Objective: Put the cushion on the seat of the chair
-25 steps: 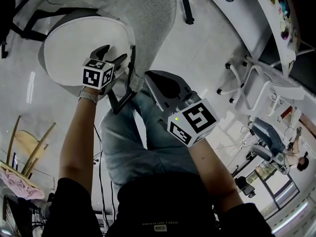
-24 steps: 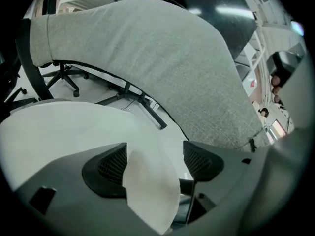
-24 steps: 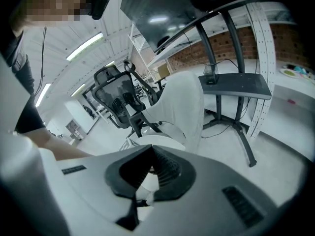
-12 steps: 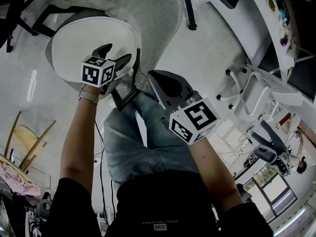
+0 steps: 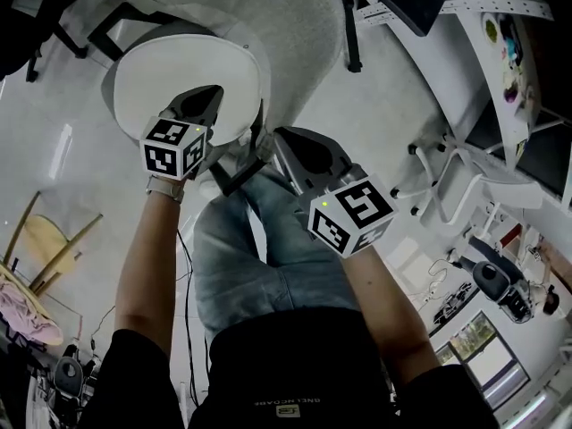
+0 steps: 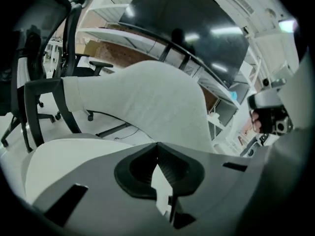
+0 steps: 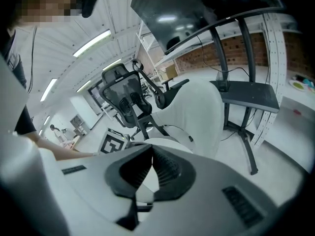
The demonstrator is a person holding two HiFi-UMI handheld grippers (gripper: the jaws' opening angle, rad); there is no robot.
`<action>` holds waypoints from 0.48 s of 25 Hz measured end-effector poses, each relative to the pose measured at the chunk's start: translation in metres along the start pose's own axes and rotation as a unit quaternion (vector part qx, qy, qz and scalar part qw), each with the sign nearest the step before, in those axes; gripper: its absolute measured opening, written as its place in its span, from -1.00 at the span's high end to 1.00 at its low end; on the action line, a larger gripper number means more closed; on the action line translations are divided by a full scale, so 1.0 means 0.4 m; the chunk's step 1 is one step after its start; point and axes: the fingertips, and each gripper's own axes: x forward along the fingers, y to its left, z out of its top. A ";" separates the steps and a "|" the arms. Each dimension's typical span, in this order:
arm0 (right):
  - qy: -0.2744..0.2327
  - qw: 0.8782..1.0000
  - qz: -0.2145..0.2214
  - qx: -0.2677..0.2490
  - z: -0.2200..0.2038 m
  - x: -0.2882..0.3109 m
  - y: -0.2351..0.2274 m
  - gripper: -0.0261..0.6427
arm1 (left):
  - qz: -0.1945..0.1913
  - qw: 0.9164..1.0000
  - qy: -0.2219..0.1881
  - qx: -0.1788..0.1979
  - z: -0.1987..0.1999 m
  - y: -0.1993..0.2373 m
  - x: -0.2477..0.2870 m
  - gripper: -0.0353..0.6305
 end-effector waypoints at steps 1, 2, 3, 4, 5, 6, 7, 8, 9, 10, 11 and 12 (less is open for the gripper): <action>-0.001 1.000 0.001 -0.002 0.005 0.001 0.004 0.89 | -0.003 1.000 -0.012 -0.003 0.017 -0.007 -0.016 0.86; -0.001 1.000 0.002 -0.004 0.010 0.002 0.009 0.89 | -0.005 1.000 -0.021 -0.001 0.030 -0.013 -0.031 0.86; -0.001 1.000 0.003 -0.007 0.014 0.003 0.014 0.89 | -0.005 1.000 -0.026 0.005 0.041 -0.020 -0.046 0.86; -0.001 1.000 0.004 -0.010 0.017 0.005 0.022 0.89 | -0.005 0.999 -0.030 0.012 0.050 -0.028 -0.062 0.86; -0.001 1.000 0.005 -0.013 0.019 0.007 0.031 0.89 | -0.005 0.999 -0.033 0.019 0.057 -0.035 -0.079 0.86; 0.000 1.000 0.007 -0.016 0.021 0.008 0.042 0.89 | -0.006 0.999 -0.037 0.022 0.063 -0.042 -0.097 0.86; 0.000 1.000 0.008 -0.018 0.022 0.010 0.054 0.89 | -0.009 0.999 -0.041 0.022 0.069 -0.048 -0.115 0.86; 0.000 1.000 0.010 -0.020 0.024 0.011 0.066 0.89 | -0.012 0.999 -0.045 0.019 0.075 -0.055 -0.133 0.86; 0.000 1.000 0.013 -0.023 0.025 0.012 0.078 0.89 | -0.015 0.999 -0.049 0.015 0.080 -0.062 -0.151 0.86; 0.000 1.000 0.015 -0.025 0.026 0.012 0.088 0.89 | -0.017 0.998 -0.054 0.012 0.084 -0.068 -0.168 0.86; 0.000 0.999 0.019 -0.027 0.026 0.013 0.098 0.89 | -0.017 0.998 -0.058 0.011 0.087 -0.074 -0.185 0.86; 0.000 0.999 0.022 -0.030 0.024 0.012 0.107 0.89 | -0.014 0.998 -0.062 0.010 0.088 -0.080 -0.203 0.86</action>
